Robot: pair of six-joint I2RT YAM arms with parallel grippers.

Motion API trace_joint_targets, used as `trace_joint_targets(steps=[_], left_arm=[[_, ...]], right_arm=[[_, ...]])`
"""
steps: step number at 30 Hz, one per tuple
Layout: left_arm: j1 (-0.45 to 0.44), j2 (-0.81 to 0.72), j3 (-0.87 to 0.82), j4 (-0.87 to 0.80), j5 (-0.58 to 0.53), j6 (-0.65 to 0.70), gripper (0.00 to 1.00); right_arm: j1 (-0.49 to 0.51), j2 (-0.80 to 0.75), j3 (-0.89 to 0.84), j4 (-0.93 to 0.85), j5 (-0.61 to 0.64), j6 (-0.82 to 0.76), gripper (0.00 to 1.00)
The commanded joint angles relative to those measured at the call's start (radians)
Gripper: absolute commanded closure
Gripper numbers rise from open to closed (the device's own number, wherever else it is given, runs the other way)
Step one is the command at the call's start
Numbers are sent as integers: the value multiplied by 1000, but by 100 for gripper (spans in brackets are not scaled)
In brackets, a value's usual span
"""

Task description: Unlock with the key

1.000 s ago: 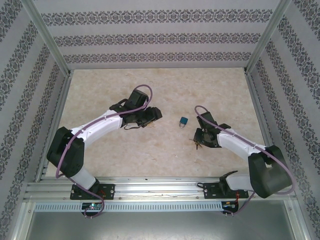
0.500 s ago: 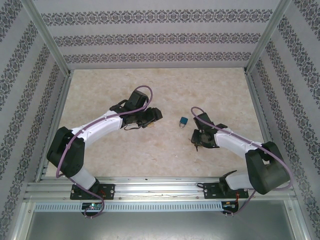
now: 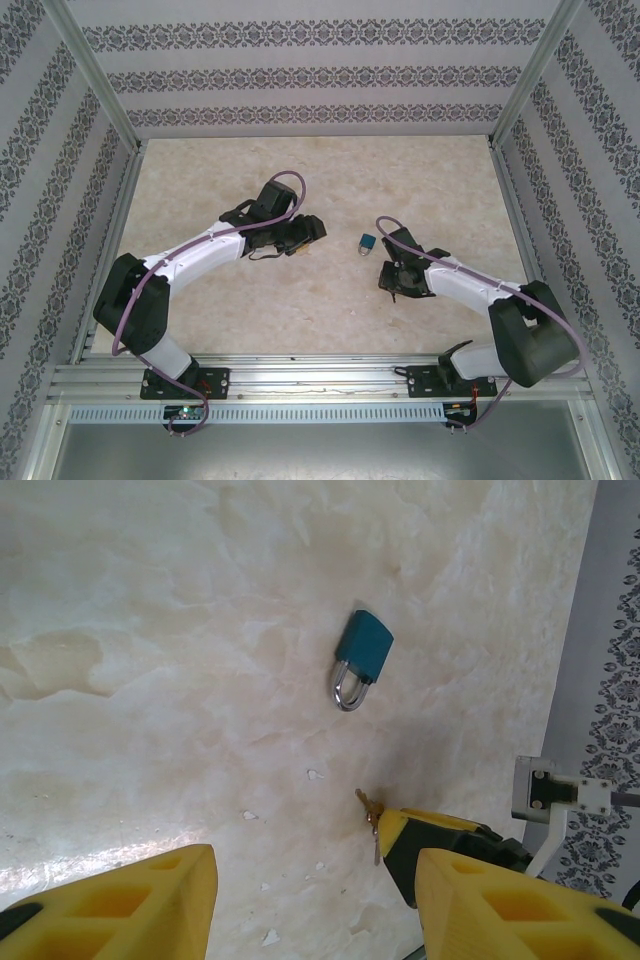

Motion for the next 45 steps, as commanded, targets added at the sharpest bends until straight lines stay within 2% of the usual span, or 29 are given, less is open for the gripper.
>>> trace_joint_targets(steps=[1,11,15,19,25,36,41,45], left_arm=[[-12,-15,-20,32,4,-2,45],[-9,-21,-41,54,2,-13,46],[-9,-22,-49,59,4,-16,46],[-6,-25,-51,57,3,-16,46],[-1,-32,-57,59,0,-18,46],[14,-80,-72,146,28,-12,45],[20,-103,-79,205,75,-1,45],[30,-126,-125,377,167,-19,46]], right_arm=[[10,20,14,6,11,-3,65],[49,51,9,20,-6,7,79],[63,74,14,22,-15,13,92],[74,77,29,28,-17,15,100],[80,32,52,25,-15,8,100],[61,-189,80,84,-97,-26,100],[35,-258,102,145,-196,-37,100],[8,-310,130,213,-317,-45,100]])
